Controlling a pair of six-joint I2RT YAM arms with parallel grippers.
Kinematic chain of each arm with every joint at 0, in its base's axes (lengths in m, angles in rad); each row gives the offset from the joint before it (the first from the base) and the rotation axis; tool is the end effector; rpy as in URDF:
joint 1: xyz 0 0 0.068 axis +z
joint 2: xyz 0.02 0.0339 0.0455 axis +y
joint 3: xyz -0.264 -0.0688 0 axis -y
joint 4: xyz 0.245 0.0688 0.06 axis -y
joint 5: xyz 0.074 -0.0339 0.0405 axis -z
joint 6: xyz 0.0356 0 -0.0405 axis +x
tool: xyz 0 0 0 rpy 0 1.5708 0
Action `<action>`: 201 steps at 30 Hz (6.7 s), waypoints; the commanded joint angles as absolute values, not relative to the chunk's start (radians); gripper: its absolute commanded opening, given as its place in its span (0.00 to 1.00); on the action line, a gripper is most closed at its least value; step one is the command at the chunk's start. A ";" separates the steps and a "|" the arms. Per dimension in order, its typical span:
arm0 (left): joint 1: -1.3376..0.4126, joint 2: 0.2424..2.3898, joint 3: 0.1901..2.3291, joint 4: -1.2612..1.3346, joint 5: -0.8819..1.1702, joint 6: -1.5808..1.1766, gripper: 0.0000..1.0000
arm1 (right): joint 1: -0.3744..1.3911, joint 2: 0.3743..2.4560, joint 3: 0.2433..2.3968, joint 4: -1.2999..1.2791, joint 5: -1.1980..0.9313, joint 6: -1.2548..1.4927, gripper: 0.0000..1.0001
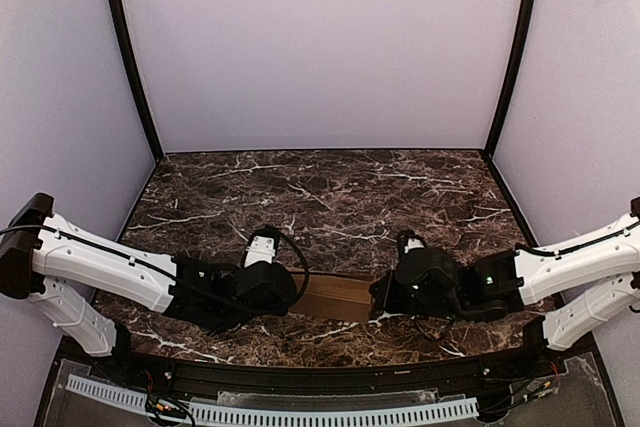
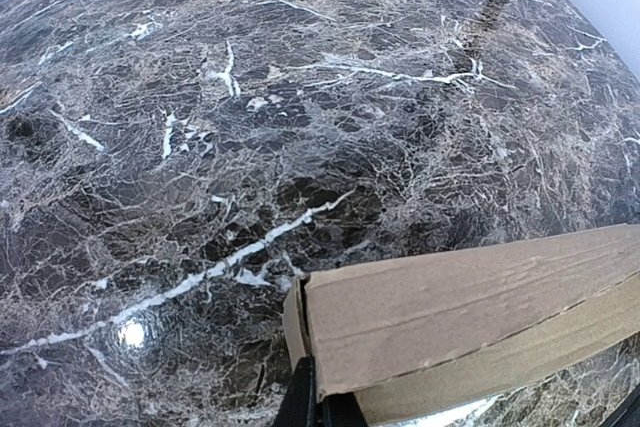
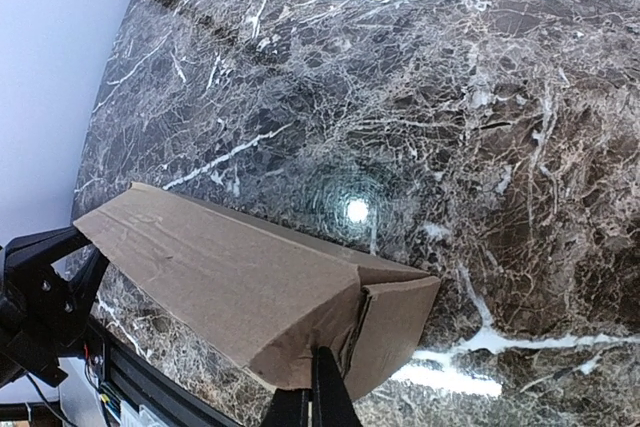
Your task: Fold the paper box
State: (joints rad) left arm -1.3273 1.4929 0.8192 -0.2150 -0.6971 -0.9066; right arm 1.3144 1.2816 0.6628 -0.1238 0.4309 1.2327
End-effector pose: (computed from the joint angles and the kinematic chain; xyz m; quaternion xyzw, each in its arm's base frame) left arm 0.0926 -0.2781 0.1921 0.0732 0.8901 -0.1414 0.4271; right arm 0.0797 0.2452 0.2014 0.0494 0.8971 0.3185 0.3023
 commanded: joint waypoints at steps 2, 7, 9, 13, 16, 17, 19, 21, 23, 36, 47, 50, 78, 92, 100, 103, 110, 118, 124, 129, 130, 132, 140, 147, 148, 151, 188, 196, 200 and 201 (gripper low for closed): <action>-1.344 1.541 0.765 -0.377 -0.540 -0.926 0.00 | 1.333 1.241 0.616 -0.354 0.410 1.253 0.00; -1.344 1.545 0.767 -0.378 -0.541 -0.929 0.00 | 1.342 1.230 0.596 -0.359 0.401 1.271 0.00; -1.345 1.546 0.766 -0.379 -0.541 -0.931 0.00 | 1.348 1.238 0.591 -0.362 0.398 1.279 0.00; -1.345 1.545 0.764 -0.381 -0.543 -0.937 0.00 | 1.366 1.257 0.586 -0.389 0.406 1.311 0.00; -1.345 1.546 0.764 -0.383 -0.543 -0.940 0.00 | 1.380 1.262 0.582 -0.410 0.414 1.331 0.00; -1.345 1.546 0.764 -0.383 -0.544 -0.940 0.00 | 1.384 1.262 0.581 -0.418 0.417 1.335 0.00; -1.345 1.547 0.764 -0.383 -0.544 -0.940 0.00 | 1.390 1.259 0.586 -0.440 0.426 1.343 0.00; -1.345 1.550 0.765 -0.384 -0.545 -0.941 0.00 | 1.395 1.247 0.589 -0.453 0.435 1.345 0.00; -1.345 1.552 0.768 -0.385 -0.545 -0.942 0.00 | 1.397 1.226 0.585 -0.454 0.441 1.346 0.00; -1.345 1.548 0.764 -0.390 -0.549 -0.954 0.00 | 1.414 1.192 0.529 -0.473 0.438 1.389 0.00; -1.345 1.550 0.767 -0.396 -0.551 -0.957 0.00 | 1.447 1.192 0.573 -0.609 0.478 1.431 0.00; -1.345 1.552 0.768 -0.397 -0.551 -0.957 0.00 | 1.453 1.182 0.572 -0.629 0.479 1.442 0.00; -1.345 1.560 0.768 -0.396 -0.553 -0.965 0.00 | 1.541 1.313 0.607 -0.814 0.462 1.584 0.00; -1.345 1.566 0.769 -0.393 -0.551 -0.965 0.00 | 1.584 1.375 0.555 -0.824 0.387 1.654 0.00; -1.345 1.565 0.766 -0.388 -0.550 -0.965 0.00 | 1.586 1.317 0.662 -0.900 0.497 1.661 0.08; -1.345 1.564 0.765 -0.388 -0.550 -0.965 0.00 | 1.586 1.290 0.692 -0.918 0.533 1.662 0.16; -1.344 1.562 0.765 -0.388 -0.549 -0.965 0.00 | 1.585 1.209 0.736 -0.921 0.597 1.635 0.29; -1.345 1.562 0.769 -0.386 -0.551 -0.958 0.00 | 1.585 1.139 0.801 -0.875 0.677 1.521 0.37; -1.345 1.566 0.778 -0.387 -0.552 -0.949 0.00 | 1.542 1.075 0.832 -0.742 0.670 1.333 0.38; -1.345 1.570 0.784 -0.388 -0.552 -0.949 0.00 | 1.494 1.061 0.837 -0.620 0.600 1.174 0.36; -1.345 1.570 0.785 -0.388 -0.552 -0.949 0.00 | 1.481 1.066 0.839 -0.595 0.577 1.136 0.37; -1.344 1.574 0.786 -0.389 -0.552 -0.949 0.00 | 1.468 1.075 0.843 -0.548 0.548 1.077 0.39; -1.345 1.581 0.794 -0.398 -0.553 -0.951 0.00 | 1.439 1.163 0.888 -0.498 0.477 0.996 0.45; -1.344 1.576 0.795 -0.415 -0.564 -0.971 0.00 | 1.412 1.261 0.894 -0.579 0.469 1.062 0.43; -1.344 1.575 0.795 -0.417 -0.565 -0.974 0.00 | 1.409 1.277 0.892 -0.584 0.469 1.070 0.42; -1.344 1.571 0.799 -0.426 -0.570 -0.979 0.00 | 1.394 1.297 0.880 -0.589 0.471 1.097 0.37; -1.345 1.560 0.786 -0.471 -0.606 -1.016 0.00 | 1.224 1.403 0.750 -0.109 0.317 0.915 0.12; -1.344 1.574 0.796 -0.474 -0.610 -1.007 0.00 | 1.224 1.384 0.799 -0.148 0.334 0.897 0.20; -1.344 1.578 0.799 -0.476 -0.610 -1.006 0.00 | 1.225 1.366 0.827 -0.178 0.350 0.888 0.21; -1.345 1.578 0.799 -0.476 -0.611 -1.006 0.00 | 1.225 1.364 0.830 -0.185 0.356 0.883 0.21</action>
